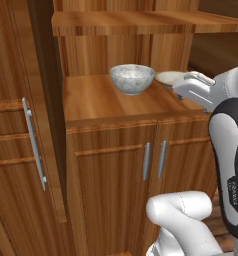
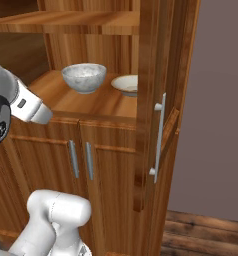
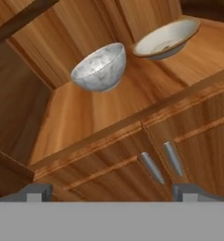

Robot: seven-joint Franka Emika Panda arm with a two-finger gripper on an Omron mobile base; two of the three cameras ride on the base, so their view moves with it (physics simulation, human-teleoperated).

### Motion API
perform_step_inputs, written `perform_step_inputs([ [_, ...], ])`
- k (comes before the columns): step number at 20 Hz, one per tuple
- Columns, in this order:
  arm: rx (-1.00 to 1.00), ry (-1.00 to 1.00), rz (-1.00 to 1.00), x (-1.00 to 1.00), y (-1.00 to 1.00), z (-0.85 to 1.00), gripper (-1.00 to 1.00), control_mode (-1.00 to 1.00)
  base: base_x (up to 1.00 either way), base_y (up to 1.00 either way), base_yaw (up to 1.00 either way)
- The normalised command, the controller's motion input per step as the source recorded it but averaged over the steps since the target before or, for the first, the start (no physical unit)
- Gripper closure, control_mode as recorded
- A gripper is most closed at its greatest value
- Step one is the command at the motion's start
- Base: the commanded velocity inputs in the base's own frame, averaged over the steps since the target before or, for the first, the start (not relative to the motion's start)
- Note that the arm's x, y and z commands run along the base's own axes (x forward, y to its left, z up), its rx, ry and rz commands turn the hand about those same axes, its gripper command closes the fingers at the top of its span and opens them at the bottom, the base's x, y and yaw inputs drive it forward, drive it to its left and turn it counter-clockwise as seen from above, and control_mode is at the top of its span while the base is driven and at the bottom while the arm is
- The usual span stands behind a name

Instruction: Move the bowls from the cabinet to the plates on the dining table.

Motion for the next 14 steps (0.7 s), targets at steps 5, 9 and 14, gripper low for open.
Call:
perform_step_inputs([
  [5, 0.07, 0.0, -0.24, 0.33, 0.0, 0.03, -1.0, -1.0, 0.0, 0.0, 0.0],
  [9, 0.02, 0.0, -0.31, 0.45, 0.0, 0.0, -1.0, -1.0, 0.0, 0.0, 0.0],
  [14, 0.12, 0.01, -0.12, 0.17, 0.0, 0.0, -1.0, -1.0, 0.0, 0.0, 0.0],
])
